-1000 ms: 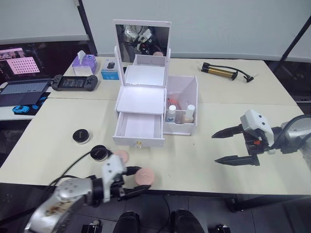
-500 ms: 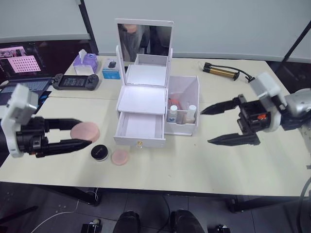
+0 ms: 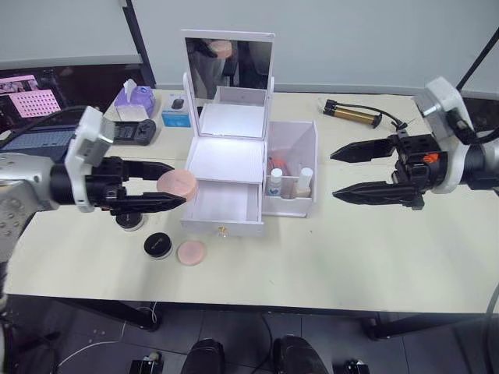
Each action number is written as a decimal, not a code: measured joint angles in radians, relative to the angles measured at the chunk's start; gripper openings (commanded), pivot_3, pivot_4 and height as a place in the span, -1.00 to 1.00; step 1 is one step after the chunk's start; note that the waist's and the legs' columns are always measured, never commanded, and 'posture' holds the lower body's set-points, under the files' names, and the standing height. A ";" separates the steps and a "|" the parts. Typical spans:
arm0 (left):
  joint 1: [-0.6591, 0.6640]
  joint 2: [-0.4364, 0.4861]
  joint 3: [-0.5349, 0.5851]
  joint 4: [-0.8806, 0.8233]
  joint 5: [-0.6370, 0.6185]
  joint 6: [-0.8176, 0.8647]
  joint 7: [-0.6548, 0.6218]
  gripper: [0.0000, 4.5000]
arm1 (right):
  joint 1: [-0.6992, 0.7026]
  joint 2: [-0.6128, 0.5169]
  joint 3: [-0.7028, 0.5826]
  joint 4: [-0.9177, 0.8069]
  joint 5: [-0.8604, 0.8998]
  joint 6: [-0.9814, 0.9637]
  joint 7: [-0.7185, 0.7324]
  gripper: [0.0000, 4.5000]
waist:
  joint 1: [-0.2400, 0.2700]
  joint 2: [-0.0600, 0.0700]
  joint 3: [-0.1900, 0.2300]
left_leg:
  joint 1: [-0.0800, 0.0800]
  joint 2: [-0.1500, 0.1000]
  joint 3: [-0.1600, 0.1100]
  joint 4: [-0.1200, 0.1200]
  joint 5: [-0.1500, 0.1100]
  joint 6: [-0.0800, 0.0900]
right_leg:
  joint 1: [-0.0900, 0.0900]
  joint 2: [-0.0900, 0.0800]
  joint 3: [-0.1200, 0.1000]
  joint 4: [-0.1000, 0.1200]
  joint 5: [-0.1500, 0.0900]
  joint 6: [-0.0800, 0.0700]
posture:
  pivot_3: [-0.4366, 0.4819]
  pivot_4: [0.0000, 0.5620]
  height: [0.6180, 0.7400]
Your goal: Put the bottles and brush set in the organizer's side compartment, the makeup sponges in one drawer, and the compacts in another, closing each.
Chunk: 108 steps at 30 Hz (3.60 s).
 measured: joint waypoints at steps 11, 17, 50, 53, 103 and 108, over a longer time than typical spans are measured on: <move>-0.033 -0.156 -0.147 0.086 0.210 -0.168 -0.003 0.31 | -0.027 -0.016 -0.058 -0.004 0.092 0.081 -0.073 1.00 | -0.002 0.000 0.000 | -0.001 0.000 0.000 0.000 0.000 0.000 | 0.000 0.000 0.000 0.000 0.000 0.000 | -0.05 -0.47 0.76; -0.027 -0.169 -0.162 0.133 0.275 -0.208 -0.014 0.31 | -0.027 -0.023 -0.064 -0.004 0.097 0.081 -0.082 1.00 | -0.004 0.000 0.000 | -0.001 0.000 -0.001 0.000 0.000 0.000 | 0.000 0.000 0.000 0.000 0.000 0.000 | -0.05 -0.47 0.76; -0.064 -0.246 -0.164 0.171 0.328 -0.179 -0.007 0.99 | -0.055 -0.024 -0.063 -0.005 0.135 0.087 -0.117 1.00 | -0.004 0.000 0.000 | -0.001 0.000 -0.001 0.001 0.000 0.000 | 0.000 0.000 0.000 0.000 0.000 0.001 | -0.05 -0.47 0.76; -0.064 -0.233 -0.129 0.170 0.293 -0.155 -0.016 0.99 | -0.042 -0.026 -0.063 -0.005 0.117 0.066 -0.098 1.00 | -0.006 0.000 0.000 | -0.001 0.001 -0.002 0.001 0.000 0.000 | 0.000 0.000 0.000 0.000 0.000 0.001 | -0.05 -0.47 0.76; 1.065 -0.538 0.424 -0.364 0.258 -0.303 0.350 0.99 | -0.402 0.060 0.403 0.438 -0.126 -0.240 0.322 1.00 | -0.012 -0.001 -0.001 | 0.000 0.001 -0.003 0.000 -0.001 0.001 | -0.002 -0.004 0.001 0.000 0.000 -0.001 | -0.05 -0.47 0.76; 0.961 -0.530 0.229 -0.364 0.312 -0.286 0.407 0.99 | -0.363 0.031 0.370 0.390 -0.132 -0.228 0.324 1.00 | -0.013 -0.001 -0.001 | 0.000 0.002 -0.004 -0.001 -0.001 0.001 | -0.002 -0.004 0.001 0.000 0.000 -0.001 | -0.05 -0.47 0.76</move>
